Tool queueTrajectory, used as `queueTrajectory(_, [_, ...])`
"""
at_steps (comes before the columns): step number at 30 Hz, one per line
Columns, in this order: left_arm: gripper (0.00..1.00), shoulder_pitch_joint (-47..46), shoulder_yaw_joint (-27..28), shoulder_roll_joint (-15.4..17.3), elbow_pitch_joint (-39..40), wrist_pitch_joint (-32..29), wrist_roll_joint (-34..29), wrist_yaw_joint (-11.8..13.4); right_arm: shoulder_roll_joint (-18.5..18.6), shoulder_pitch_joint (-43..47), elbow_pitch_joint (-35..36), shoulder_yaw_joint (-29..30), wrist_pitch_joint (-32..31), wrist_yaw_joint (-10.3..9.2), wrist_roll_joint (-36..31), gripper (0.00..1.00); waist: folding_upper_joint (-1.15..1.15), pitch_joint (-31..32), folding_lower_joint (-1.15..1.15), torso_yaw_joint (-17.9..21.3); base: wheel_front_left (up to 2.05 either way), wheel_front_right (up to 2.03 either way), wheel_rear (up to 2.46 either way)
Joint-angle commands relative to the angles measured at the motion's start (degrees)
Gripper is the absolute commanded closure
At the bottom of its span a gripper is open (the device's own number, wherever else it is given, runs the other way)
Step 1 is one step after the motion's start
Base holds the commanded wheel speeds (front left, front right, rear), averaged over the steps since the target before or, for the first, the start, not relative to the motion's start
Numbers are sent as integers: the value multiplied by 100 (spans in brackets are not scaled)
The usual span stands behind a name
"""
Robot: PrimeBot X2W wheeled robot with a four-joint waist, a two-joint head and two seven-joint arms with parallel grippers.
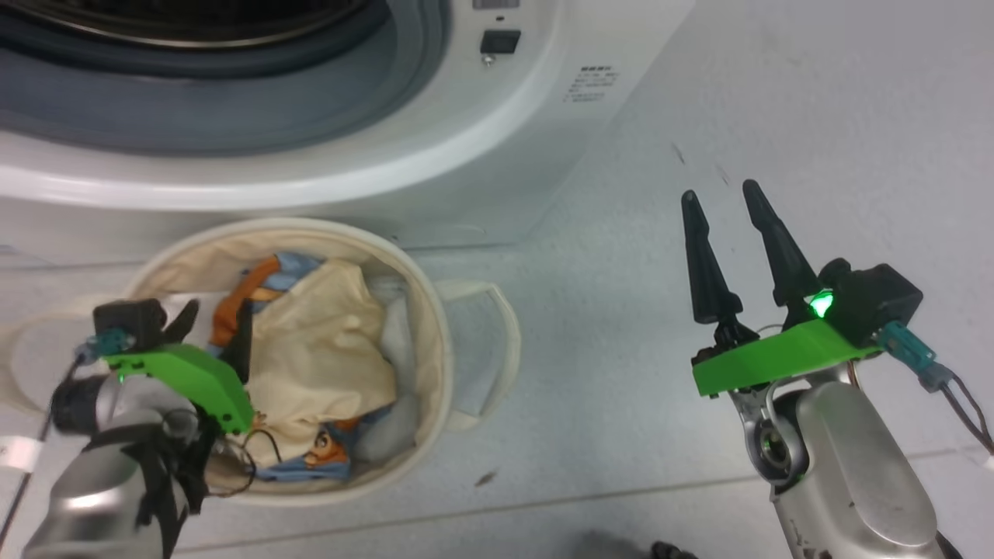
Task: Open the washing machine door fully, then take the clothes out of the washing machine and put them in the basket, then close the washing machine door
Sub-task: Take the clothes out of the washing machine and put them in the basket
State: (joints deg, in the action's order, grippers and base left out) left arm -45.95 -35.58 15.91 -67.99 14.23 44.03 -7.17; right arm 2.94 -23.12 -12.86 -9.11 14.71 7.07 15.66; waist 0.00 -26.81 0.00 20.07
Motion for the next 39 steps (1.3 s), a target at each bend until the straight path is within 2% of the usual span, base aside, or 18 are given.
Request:
queueTrajectory(1, [0, 0, 293, 347, 391, 72, -33, -31, -6, 105, 124, -96, 29, 42, 67, 0, 0, 303, 0, -194, 0, 0, 0])
queueTrajectory(6, [0, 389, 1062, 605, 1459, 75, -539, 96, -6, 349, -81, -97, 29, 42, 29, 0, 0, 795, 0, -447, 0, 0, 0])
queueTrajectory(9, [0, 751, 1540, 600, 1879, 75, -768, 247, -6, 461, -191, -127, 29, 42, 12, 0, 0, 1120, 0, -555, 0, 0, 0])
queueTrajectory(13, [0, 1105, 2018, 581, 2339, 76, -945, 317, -6, 613, -288, -144, 29, 42, 30, 0, 0, 1524, 0, -681, 0, 0, 0])
queueTrajectory(20, [0, 1640, 2232, 487, 3197, 76, -1340, 455, -6, 832, -454, -267, 29, 42, 25, 0, 0, 2008, 0, -825, 0, 0, 0])
queueTrajectory(25, [0, 2017, 2354, 504, 3846, 76, -1428, 736, -6, 903, -509, -388, 29, 42, 45, 0, 0, 2270, 0, -824, 0, 0, 0])
queueTrajectory(30, [0, 2523, 2641, 663, 4722, 75, -1379, 1144, -6, 897, -541, -579, 29, 42, 43, 0, 0, 2446, 0, -713, 0, 0, 0])
queueTrajectory(31, [0, 2523, 2641, 663, 4722, 75, -1379, 1144, -6, 897, -541, -579, 29, 42, 43, 0, 0, 2446, 0, -713, 0, 0, 0])
queueTrajectory(36, [0, 3217, 2896, 910, 5725, -159, -1284, 1442, -6, 892, -471, -522, 29, 42, 38, 0, 0, 2522, 0, -596, 0, 0, 0])
queueTrajectory(39, [0, 3556, 3072, 921, 6222, -348, -994, 1472, -6, 914, -453, -485, 29, 42, 21, 0, 0, 2569, 0, -553, 0, 0, 0])
